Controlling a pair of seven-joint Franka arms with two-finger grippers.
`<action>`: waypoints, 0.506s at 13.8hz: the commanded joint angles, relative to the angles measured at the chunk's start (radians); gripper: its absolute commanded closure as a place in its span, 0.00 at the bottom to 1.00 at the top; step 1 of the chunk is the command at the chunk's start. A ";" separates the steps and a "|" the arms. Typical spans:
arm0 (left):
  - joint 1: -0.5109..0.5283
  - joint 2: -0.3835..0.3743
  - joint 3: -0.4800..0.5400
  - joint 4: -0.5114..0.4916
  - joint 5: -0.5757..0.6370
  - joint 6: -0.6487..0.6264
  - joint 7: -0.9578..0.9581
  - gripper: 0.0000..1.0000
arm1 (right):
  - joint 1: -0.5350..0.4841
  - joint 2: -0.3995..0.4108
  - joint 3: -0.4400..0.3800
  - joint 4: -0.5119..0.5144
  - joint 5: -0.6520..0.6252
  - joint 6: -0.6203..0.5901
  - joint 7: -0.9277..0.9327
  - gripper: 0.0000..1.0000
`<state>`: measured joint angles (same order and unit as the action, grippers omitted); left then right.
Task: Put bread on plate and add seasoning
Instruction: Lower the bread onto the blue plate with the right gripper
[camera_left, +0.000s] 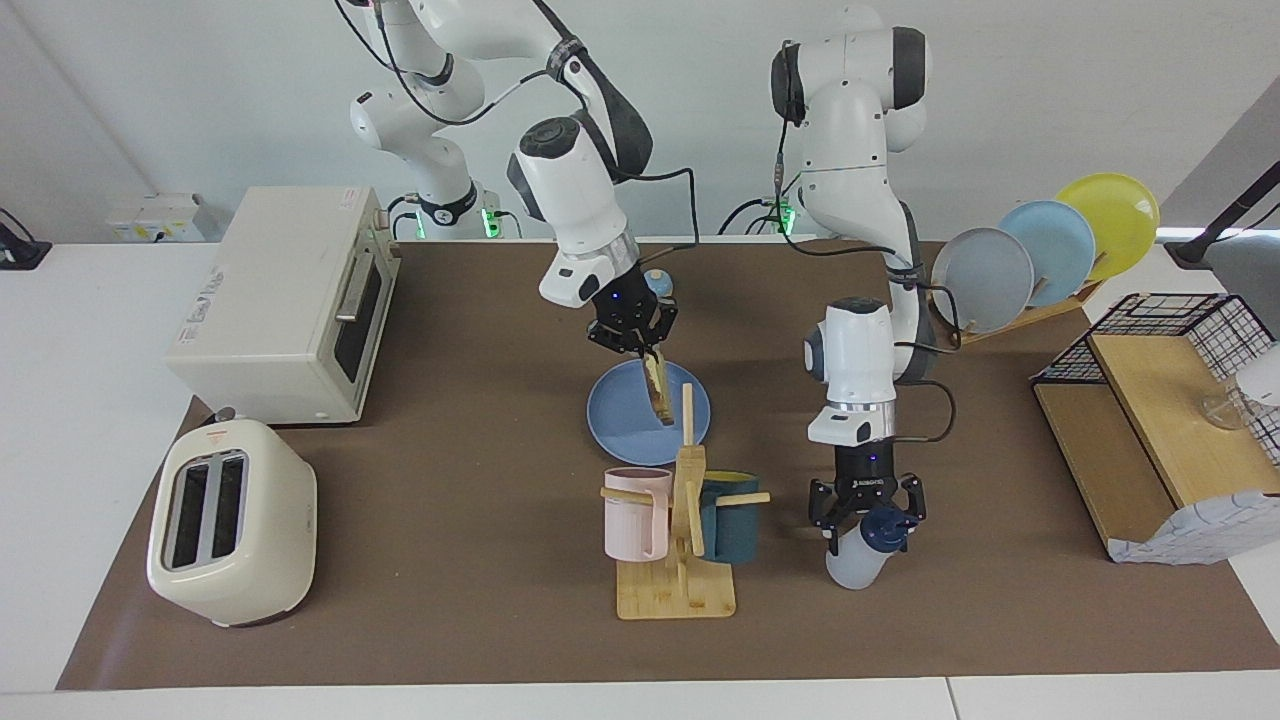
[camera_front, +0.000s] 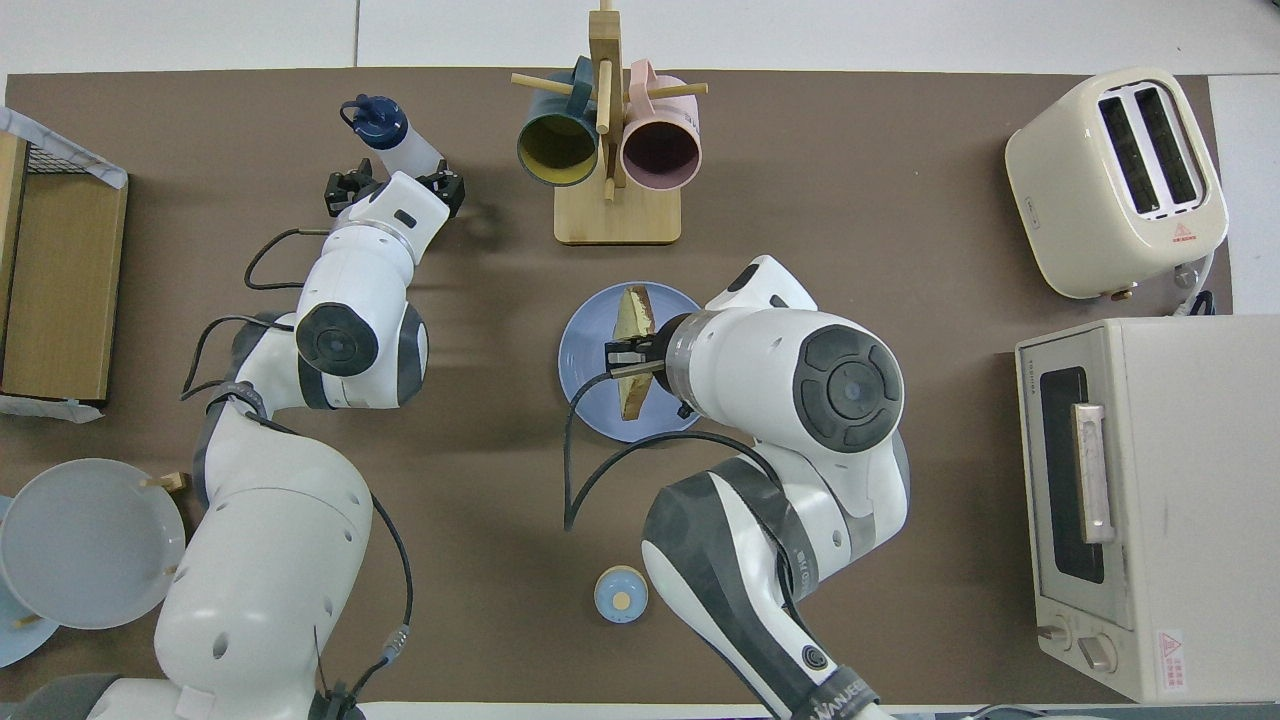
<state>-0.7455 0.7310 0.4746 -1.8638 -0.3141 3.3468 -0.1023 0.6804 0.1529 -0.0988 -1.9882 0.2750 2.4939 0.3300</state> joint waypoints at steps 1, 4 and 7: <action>0.015 0.061 -0.007 0.074 -0.003 0.037 -0.073 0.00 | -0.001 -0.022 0.011 -0.046 0.023 0.060 -0.005 1.00; 0.028 0.062 -0.005 0.081 0.003 0.039 -0.074 0.00 | -0.002 -0.021 0.022 -0.049 0.030 0.092 -0.003 1.00; 0.028 0.059 -0.005 0.080 0.003 0.039 -0.071 0.00 | 0.019 0.013 0.034 -0.060 0.030 0.149 -0.002 1.00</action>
<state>-0.7265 0.7744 0.4719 -1.8062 -0.3143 3.3663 -0.1655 0.6830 0.1537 -0.0800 -2.0226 0.2774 2.5803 0.3300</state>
